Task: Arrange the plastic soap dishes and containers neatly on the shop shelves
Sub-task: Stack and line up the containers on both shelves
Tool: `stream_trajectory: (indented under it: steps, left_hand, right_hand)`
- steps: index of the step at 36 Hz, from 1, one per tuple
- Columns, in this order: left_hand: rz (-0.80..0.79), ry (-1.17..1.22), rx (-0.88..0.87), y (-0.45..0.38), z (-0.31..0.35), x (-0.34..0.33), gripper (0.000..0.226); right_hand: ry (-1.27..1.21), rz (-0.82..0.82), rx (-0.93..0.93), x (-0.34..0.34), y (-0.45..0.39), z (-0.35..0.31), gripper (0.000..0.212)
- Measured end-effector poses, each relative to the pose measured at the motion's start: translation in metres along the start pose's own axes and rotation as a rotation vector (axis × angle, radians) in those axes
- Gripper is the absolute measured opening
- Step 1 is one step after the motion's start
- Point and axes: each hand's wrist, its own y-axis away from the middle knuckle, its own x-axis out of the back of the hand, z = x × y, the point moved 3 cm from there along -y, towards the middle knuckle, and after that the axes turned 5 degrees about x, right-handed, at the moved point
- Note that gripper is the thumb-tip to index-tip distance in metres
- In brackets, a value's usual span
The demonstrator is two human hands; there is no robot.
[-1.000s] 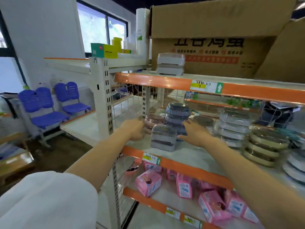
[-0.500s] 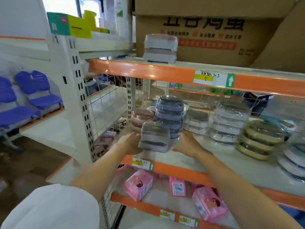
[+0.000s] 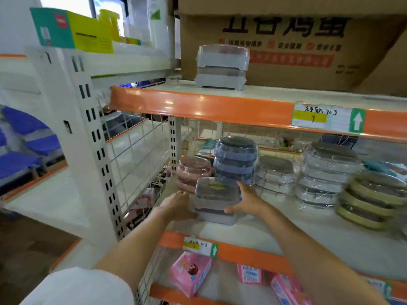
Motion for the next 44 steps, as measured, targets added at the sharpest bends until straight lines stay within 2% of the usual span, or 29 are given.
stream_trajectory:
  steps: [2, 5, 11, 15, 18, 22, 26, 30, 32, 36, 39, 41, 44]
  left_hand:
    - [-0.017, 0.019, -0.016, -0.005, -0.001, -0.002, 0.064]
    - [-0.024, 0.029, -0.057, -0.016, -0.003, -0.007, 0.076]
    - [-0.012, 0.078, -0.123, -0.035, -0.006, -0.019, 0.087]
    - [-0.022, 0.061, -0.119, -0.036, 0.003, -0.018, 0.081]
    - [0.010, 0.095, -0.152, -0.041, 0.011, -0.019, 0.101]
    - [-0.009, 0.059, -0.182, -0.044, 0.022, -0.023, 0.107]
    - [-0.004, 0.021, -0.148, -0.048, 0.028, -0.032, 0.128]
    - [-0.007, 0.030, -0.130, -0.038, 0.035, -0.038, 0.142]
    - [0.006, 0.037, -0.136, -0.031, 0.038, -0.039, 0.138]
    - [-0.005, 0.032, -0.096, -0.010, 0.035, -0.037, 0.128]
    - [-0.005, 0.053, -0.067, 0.013, 0.033, -0.027, 0.118]
    - [0.007, 0.052, -0.032, 0.030, 0.031, -0.018, 0.113]
    - [0.040, 0.058, 0.047, 0.062, 0.022, -0.003, 0.094]
  right_hand:
    - [0.016, 0.003, -0.004, -0.002, -0.004, 0.001, 0.120]
    - [0.019, -0.035, -0.043, -0.003, -0.006, 0.005, 0.125]
    - [-0.031, -0.044, -0.069, 0.000, -0.002, 0.008, 0.108]
    - [-0.134, -0.004, -0.101, 0.014, 0.008, 0.022, 0.100]
    - [-0.189, 0.023, -0.134, 0.030, 0.017, 0.039, 0.105]
    - [-0.216, 0.062, -0.166, 0.046, 0.032, 0.060, 0.101]
    - [-0.229, 0.106, -0.193, 0.052, 0.045, 0.071, 0.099]
    - [-0.175, 0.094, -0.187, 0.054, 0.063, 0.064, 0.125]
    - [-0.161, 0.077, -0.176, 0.054, 0.069, 0.065, 0.122]
    - [-0.136, 0.046, -0.143, 0.055, 0.085, 0.053, 0.094]
    - [-0.143, 0.026, -0.097, 0.052, 0.097, 0.037, 0.091]
    - [-0.172, 0.021, -0.058, 0.052, 0.109, 0.020, 0.082]
    - [-0.195, -0.007, 0.010, 0.050, 0.123, -0.004, 0.075]
